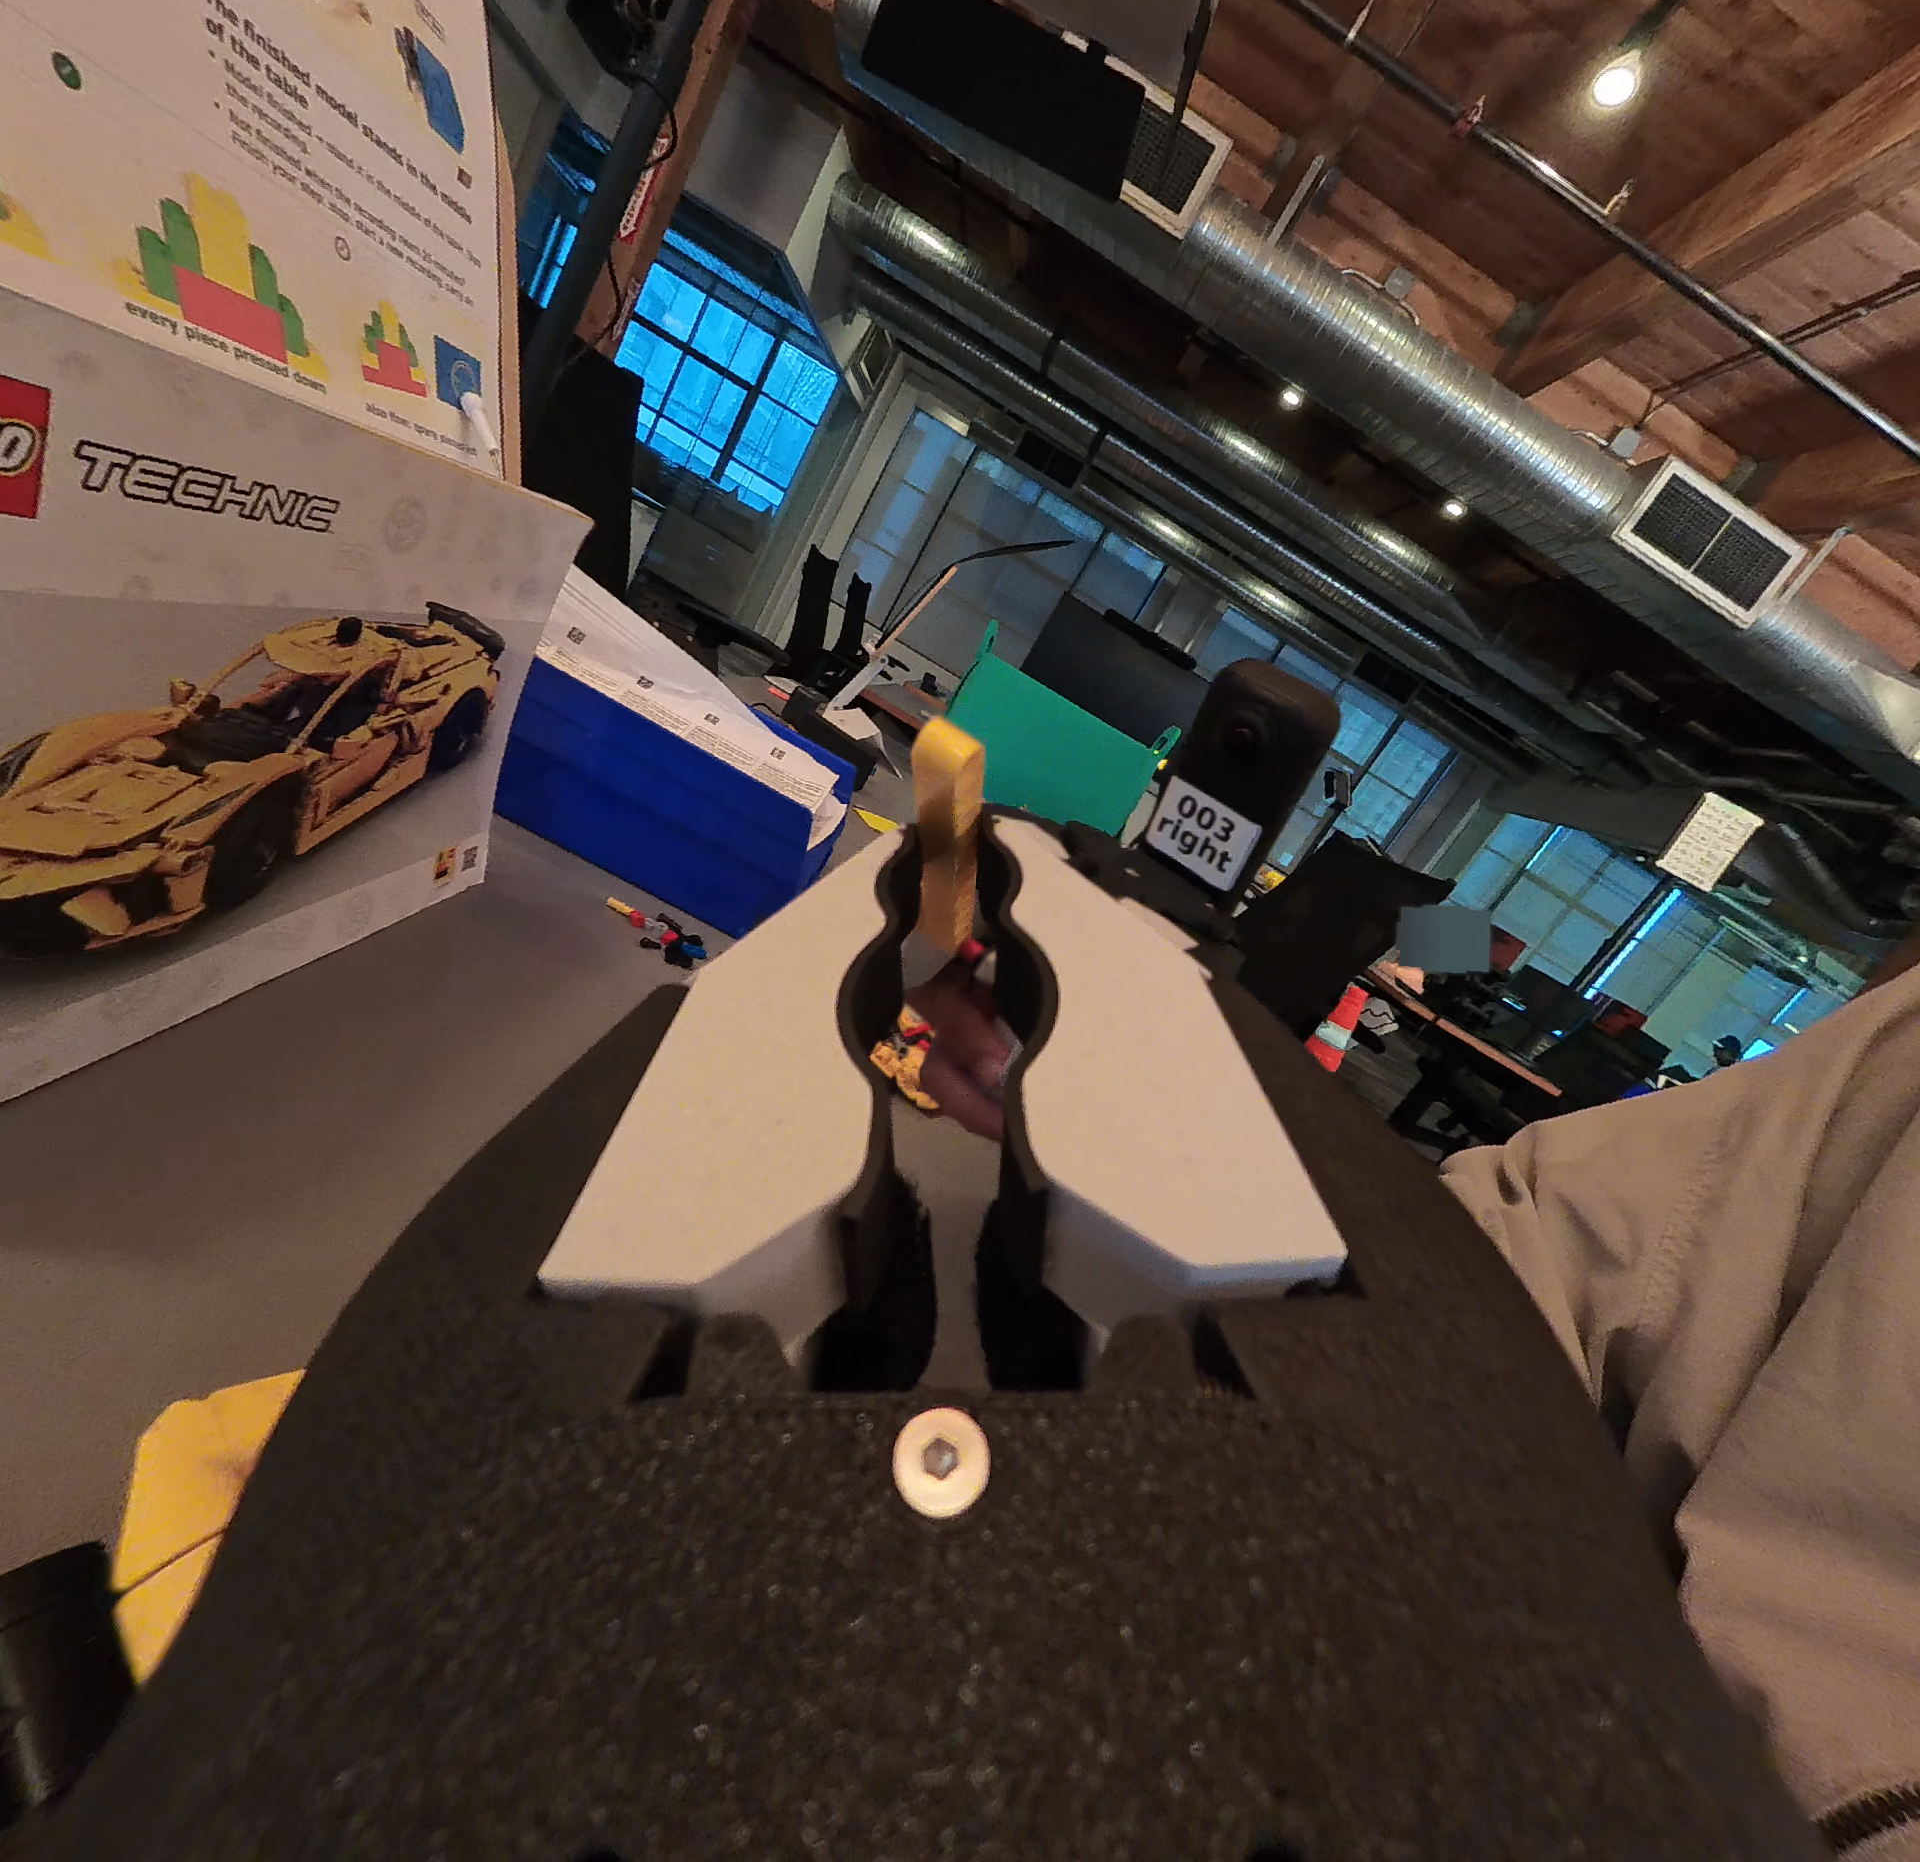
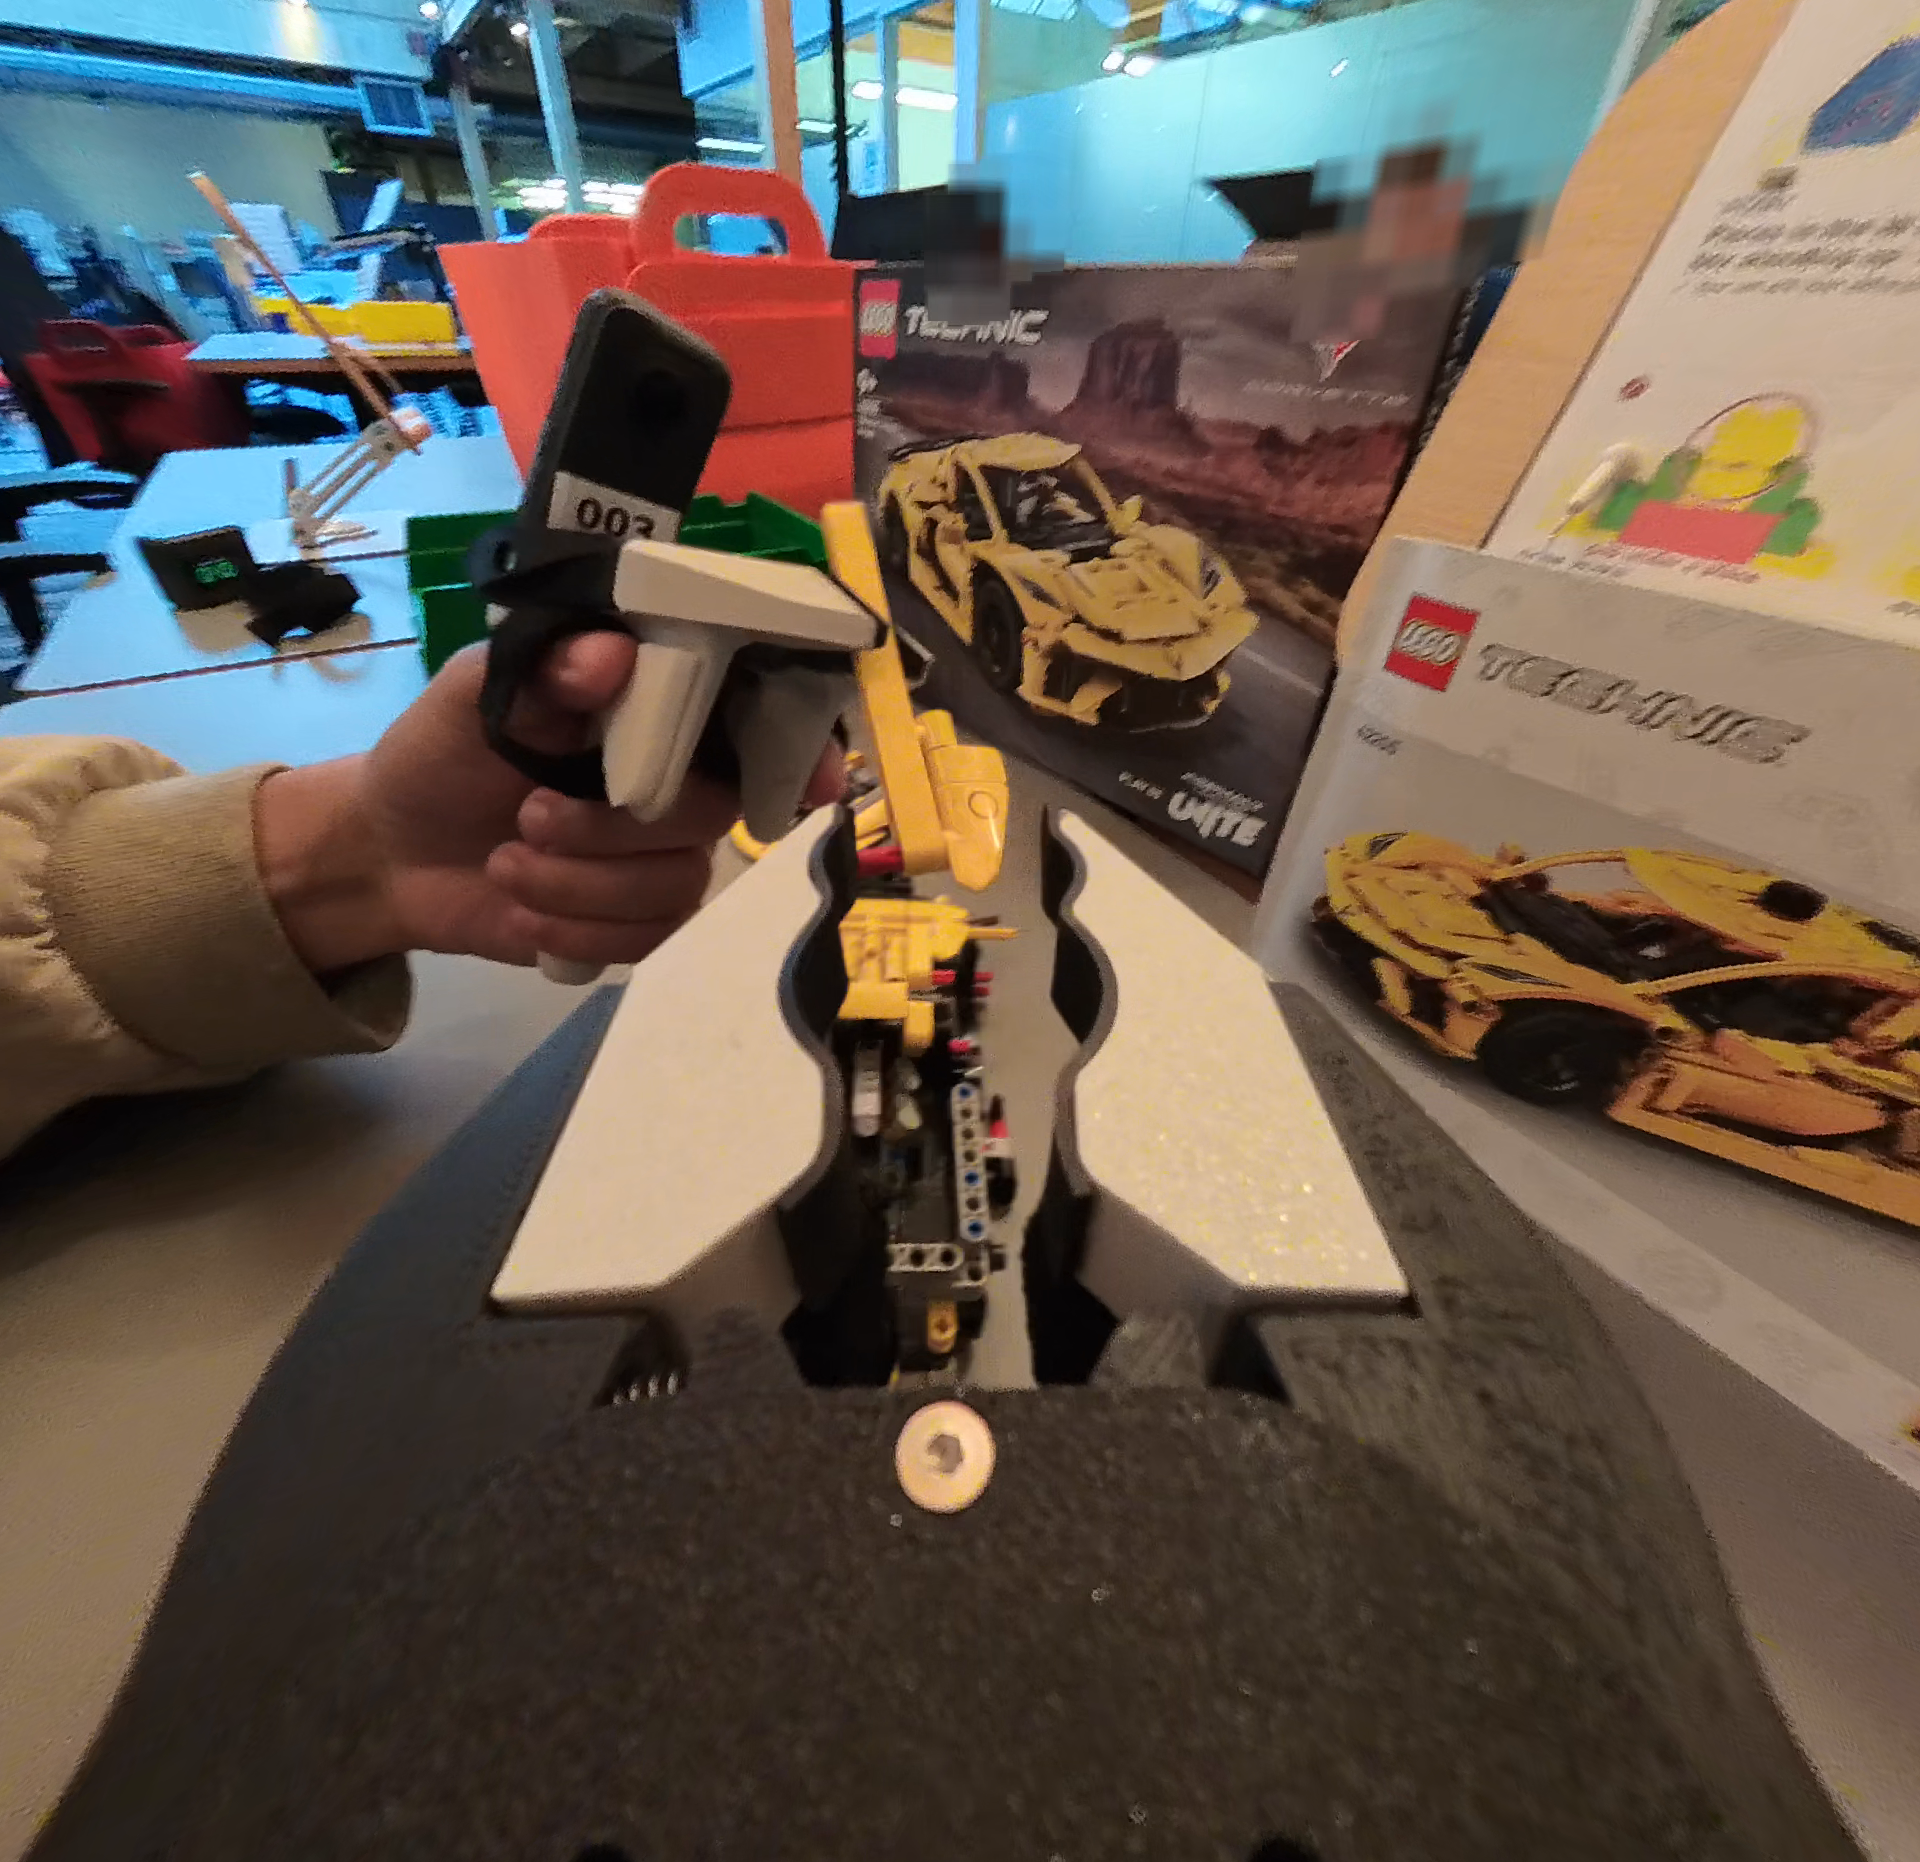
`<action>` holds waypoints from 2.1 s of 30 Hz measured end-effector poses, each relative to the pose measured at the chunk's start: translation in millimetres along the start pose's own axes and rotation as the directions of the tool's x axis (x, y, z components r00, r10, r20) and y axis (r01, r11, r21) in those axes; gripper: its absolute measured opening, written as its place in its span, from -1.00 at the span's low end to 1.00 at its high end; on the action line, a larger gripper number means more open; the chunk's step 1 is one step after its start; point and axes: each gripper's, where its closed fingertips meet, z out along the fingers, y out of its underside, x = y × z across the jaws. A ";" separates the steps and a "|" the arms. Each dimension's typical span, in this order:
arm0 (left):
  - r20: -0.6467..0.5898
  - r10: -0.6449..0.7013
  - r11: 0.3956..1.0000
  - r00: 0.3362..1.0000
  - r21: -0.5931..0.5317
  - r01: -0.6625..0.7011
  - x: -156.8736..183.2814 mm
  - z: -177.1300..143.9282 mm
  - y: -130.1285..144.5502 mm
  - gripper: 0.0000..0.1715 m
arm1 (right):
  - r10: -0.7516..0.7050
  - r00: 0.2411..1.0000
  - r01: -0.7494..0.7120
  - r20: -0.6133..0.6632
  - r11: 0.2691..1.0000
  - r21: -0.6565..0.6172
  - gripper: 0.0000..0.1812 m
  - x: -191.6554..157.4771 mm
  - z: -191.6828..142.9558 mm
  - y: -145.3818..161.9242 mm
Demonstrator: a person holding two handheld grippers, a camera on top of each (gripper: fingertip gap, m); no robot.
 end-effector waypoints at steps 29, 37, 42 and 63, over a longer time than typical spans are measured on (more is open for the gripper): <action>-0.014 0.121 0.992 0.993 -0.018 -0.122 13.3 -0.8 -2.6 -0.91 | -0.149 0.977 0.138 0.151 0.987 0.083 -0.65 -31.6 -7.1 -1.6; -0.399 0.040 0.997 0.916 0.071 -0.013 74.3 -19.8 -18.1 -0.91 | 0.394 0.719 -0.486 0.573 0.874 0.008 -0.52 -54.3 -30.7 -34.2; -0.453 0.063 0.997 0.889 -0.002 -0.072 89.3 -17.1 -2.5 -0.90 | 0.527 0.391 -0.594 0.754 0.771 -0.231 -0.72 -82.0 -40.6 -34.5; 0.023 0.109 0.993 0.994 -0.039 -0.108 5.3 -12.0 -11.1 -0.73 | -0.941 0.035 0.930 -0.337 0.154 -0.335 -0.94 -0.9 -8.6 -17.1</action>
